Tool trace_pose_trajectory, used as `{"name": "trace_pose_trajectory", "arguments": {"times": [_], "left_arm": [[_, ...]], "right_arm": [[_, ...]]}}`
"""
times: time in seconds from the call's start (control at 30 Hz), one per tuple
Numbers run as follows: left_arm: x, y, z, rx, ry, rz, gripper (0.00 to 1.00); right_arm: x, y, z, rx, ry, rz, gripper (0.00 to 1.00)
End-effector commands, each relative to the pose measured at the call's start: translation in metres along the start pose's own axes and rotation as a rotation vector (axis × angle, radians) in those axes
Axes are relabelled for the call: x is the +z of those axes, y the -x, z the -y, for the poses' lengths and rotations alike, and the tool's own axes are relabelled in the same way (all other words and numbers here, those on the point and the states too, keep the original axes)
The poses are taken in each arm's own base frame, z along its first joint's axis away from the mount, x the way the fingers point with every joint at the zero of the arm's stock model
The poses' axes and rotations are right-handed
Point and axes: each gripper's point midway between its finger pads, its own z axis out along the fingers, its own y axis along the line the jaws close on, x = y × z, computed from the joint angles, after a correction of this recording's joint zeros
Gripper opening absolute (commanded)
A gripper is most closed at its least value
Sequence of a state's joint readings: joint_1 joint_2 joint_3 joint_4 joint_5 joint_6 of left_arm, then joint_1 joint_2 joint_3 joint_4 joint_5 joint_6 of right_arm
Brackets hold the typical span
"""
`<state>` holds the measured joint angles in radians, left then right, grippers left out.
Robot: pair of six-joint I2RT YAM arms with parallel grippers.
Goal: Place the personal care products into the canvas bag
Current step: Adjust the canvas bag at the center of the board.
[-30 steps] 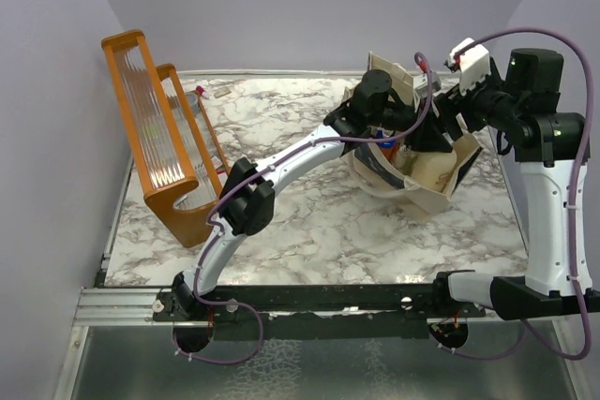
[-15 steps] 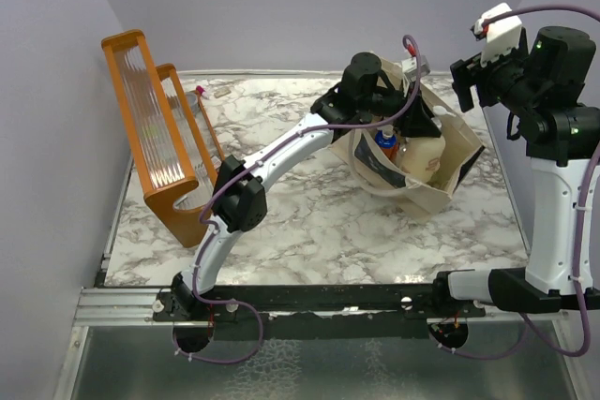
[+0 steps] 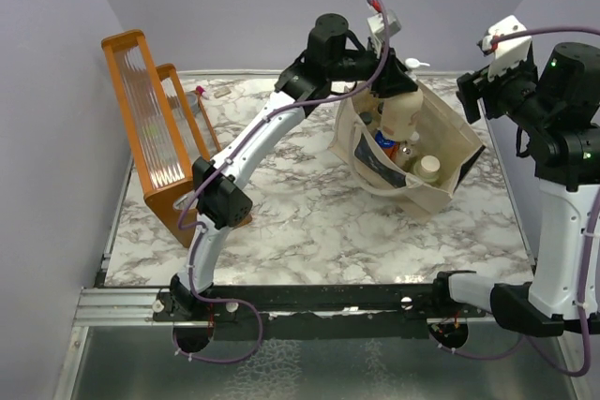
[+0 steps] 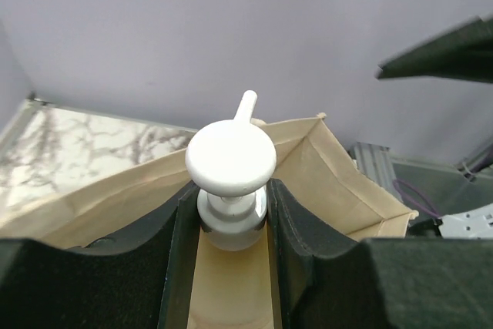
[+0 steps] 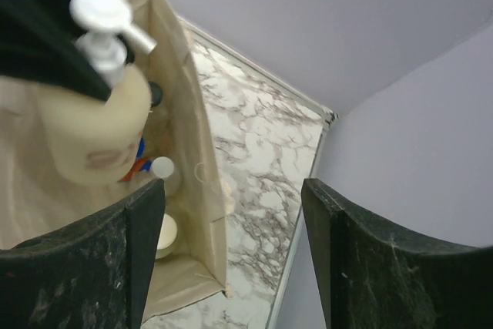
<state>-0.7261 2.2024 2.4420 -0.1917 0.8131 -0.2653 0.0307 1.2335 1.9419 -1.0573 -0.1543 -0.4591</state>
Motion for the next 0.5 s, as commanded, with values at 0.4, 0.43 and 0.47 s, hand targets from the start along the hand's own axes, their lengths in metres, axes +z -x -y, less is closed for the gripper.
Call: {"name": "trace_pose_trajectory", "arguments": {"times": [0.4, 0.43, 0.47], "left_arm": [[-0.129, 0.179, 0.013, 0.301, 0.211, 0.314, 0.0], [-0.136, 0.184, 0.012, 0.307, 0.225, 0.319, 0.0], [-0.143, 0.188, 0.012, 0.313, 0.24, 0.323, 0.0]], "right_arm": [[0.013, -0.033, -0.135, 0.05, 0.711, -0.003, 0.67], [0.015, -0.033, -0.143, 0.051, 0.742, 0.003, 0.68], [0.018, -0.034, -0.15, 0.051, 0.765, 0.005, 0.69]]}}
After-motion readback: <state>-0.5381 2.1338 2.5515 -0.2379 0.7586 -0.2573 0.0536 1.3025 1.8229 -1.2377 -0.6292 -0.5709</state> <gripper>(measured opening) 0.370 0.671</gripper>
